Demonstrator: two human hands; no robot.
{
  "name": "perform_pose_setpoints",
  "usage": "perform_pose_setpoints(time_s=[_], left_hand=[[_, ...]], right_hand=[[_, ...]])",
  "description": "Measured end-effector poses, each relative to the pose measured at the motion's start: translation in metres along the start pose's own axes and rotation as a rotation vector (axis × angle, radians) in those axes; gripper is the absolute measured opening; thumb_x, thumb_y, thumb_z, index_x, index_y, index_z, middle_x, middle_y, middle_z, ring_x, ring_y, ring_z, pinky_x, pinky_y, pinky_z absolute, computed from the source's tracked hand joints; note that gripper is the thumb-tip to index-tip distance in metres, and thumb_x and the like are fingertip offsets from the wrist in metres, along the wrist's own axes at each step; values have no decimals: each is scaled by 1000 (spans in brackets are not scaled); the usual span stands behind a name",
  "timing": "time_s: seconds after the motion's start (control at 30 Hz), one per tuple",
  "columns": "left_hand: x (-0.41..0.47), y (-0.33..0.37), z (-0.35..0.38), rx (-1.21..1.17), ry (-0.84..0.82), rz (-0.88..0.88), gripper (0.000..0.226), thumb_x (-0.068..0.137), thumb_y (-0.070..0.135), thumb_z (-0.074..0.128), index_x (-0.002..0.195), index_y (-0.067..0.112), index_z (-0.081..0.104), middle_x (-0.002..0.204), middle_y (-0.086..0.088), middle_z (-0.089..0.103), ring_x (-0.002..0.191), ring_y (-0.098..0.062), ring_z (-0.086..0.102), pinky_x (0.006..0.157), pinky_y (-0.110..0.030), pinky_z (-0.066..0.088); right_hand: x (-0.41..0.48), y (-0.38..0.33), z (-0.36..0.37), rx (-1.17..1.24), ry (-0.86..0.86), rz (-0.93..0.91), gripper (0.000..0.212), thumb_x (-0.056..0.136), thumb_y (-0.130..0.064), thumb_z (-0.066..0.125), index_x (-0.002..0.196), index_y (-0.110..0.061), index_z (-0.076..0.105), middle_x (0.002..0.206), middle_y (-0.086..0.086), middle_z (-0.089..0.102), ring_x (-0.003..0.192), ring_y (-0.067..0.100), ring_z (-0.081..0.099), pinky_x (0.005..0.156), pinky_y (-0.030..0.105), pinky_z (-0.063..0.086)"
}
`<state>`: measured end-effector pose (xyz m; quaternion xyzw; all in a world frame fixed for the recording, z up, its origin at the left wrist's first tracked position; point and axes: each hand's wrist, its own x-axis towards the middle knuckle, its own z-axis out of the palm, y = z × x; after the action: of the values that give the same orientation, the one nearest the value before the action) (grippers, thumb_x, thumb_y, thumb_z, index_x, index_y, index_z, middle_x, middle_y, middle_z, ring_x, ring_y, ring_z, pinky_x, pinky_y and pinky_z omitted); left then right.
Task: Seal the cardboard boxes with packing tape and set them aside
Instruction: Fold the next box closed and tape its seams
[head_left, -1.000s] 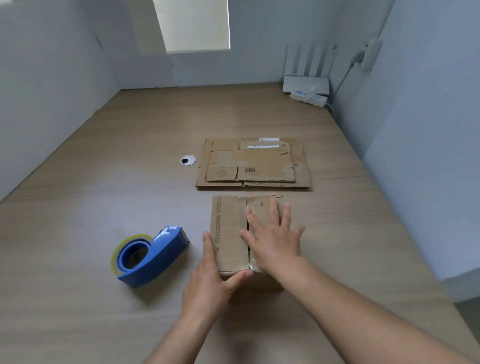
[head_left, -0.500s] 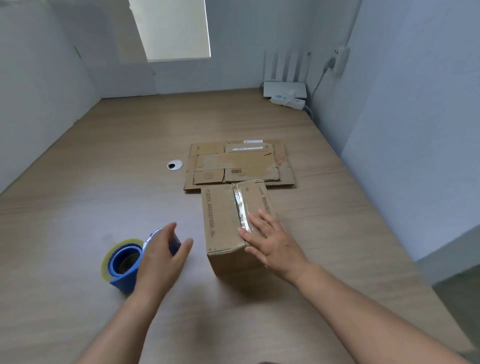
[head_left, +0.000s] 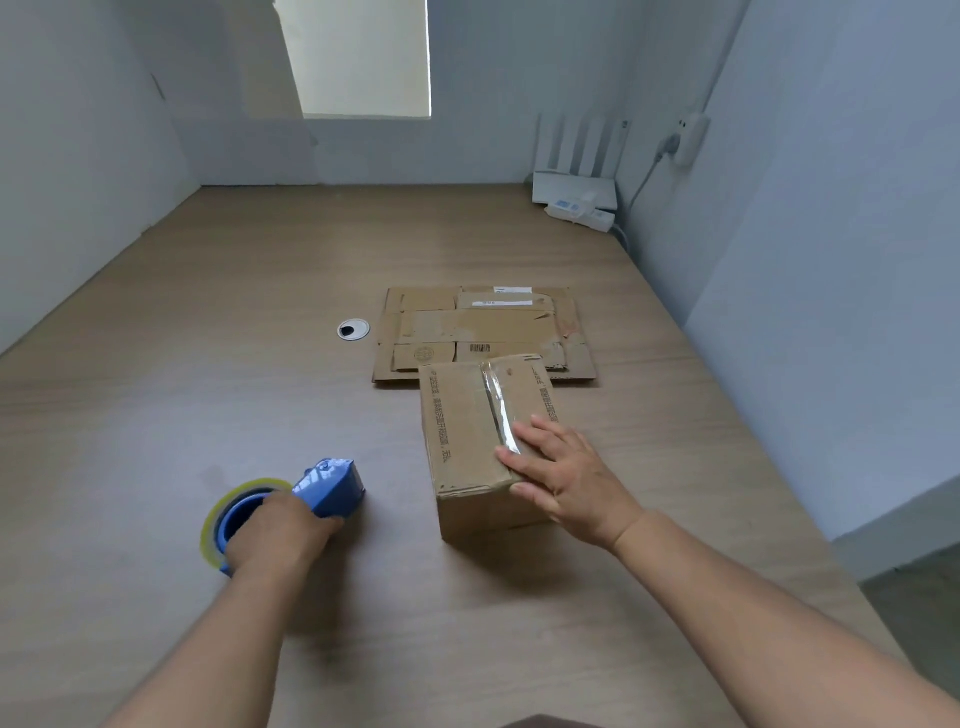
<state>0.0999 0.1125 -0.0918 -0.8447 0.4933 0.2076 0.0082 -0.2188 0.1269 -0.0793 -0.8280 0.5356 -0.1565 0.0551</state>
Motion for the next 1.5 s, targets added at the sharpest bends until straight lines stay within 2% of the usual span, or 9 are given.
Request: perform_pose_setpoints(time_s=[0.17, 0.37, 0.5, 0.67, 0.83, 1.0, 1.1, 1.2, 1.5], left_hand=[[1, -10, -26, -68, -67, 112, 39, 76, 49, 71, 93, 15, 59, 84, -1, 62, 74, -20, 60, 60, -29, 43], [-50, 2, -70, -558, -134, 489, 23, 76, 27, 80, 91, 29, 63, 88, 5, 66, 81, -14, 61, 63, -24, 47], [-75, 18, -86, -626, -191, 714, 37, 66, 28, 84, 93, 43, 63, 89, 17, 70, 83, -2, 63, 64, -15, 47], [-85, 29, -88, -628, -221, 876, 75, 38, 87, 67, 102, 47, 63, 98, 27, 67, 91, 0, 65, 73, -13, 52], [-87, 35, -84, -558, -169, 974, 81, 43, 90, 62, 111, 46, 55, 104, 32, 63, 96, 2, 62, 76, -10, 50], [-83, 41, -82, -427, -51, 1085, 62, 59, 84, 58, 117, 70, 38, 110, 33, 60, 101, 0, 59, 86, -18, 52], [-78, 41, -78, -361, -31, 1111, 81, 57, 91, 49, 126, 50, 45, 115, 22, 61, 102, -7, 60, 89, -30, 54], [-76, 40, -76, -320, -19, 1115, 95, 58, 91, 48, 134, 34, 48, 119, 15, 62, 105, -8, 60, 91, -33, 54], [-83, 42, -80, -362, -75, 1138, 73, 56, 90, 52, 121, 59, 43, 112, 31, 61, 102, 0, 59, 89, -17, 51]], right_hand=[[1, -5, -7, -76, -13, -8, 52, 91, -58, 33, 121, -31, 65, 130, 3, 61, 121, 30, 56, 94, 59, 44], [7, -18, -27, 11, -190, 137, 83, 68, -74, 21, 139, -37, 46, 153, -9, 31, 145, 12, 17, 117, 41, -3], [13, -38, -54, 403, -58, 251, 70, 71, -68, 45, 131, -33, 54, 144, -12, 44, 136, 5, 34, 118, 37, 15], [16, -73, -93, 880, 47, 183, 46, 76, -38, 64, 122, -33, 59, 127, -11, 59, 117, -6, 50, 98, 8, 35], [14, -79, -104, 880, 43, 158, 39, 74, -33, 67, 113, -28, 65, 117, -10, 64, 111, 0, 55, 93, 10, 38], [9, -74, -103, 793, 127, 121, 15, 77, -23, 72, 91, -18, 71, 108, -11, 64, 107, 2, 55, 96, 22, 43], [10, -77, -103, 782, 201, 99, 2, 80, -16, 70, 82, -17, 70, 102, -9, 64, 103, 3, 57, 95, 26, 45], [12, -77, -106, 753, 216, 78, 2, 80, -19, 67, 79, -19, 68, 98, -12, 63, 101, 2, 56, 93, 22, 45], [17, -74, -119, 651, -8, 84, 22, 83, -11, 70, 76, -30, 63, 109, -11, 59, 112, 5, 50, 100, 24, 39]])
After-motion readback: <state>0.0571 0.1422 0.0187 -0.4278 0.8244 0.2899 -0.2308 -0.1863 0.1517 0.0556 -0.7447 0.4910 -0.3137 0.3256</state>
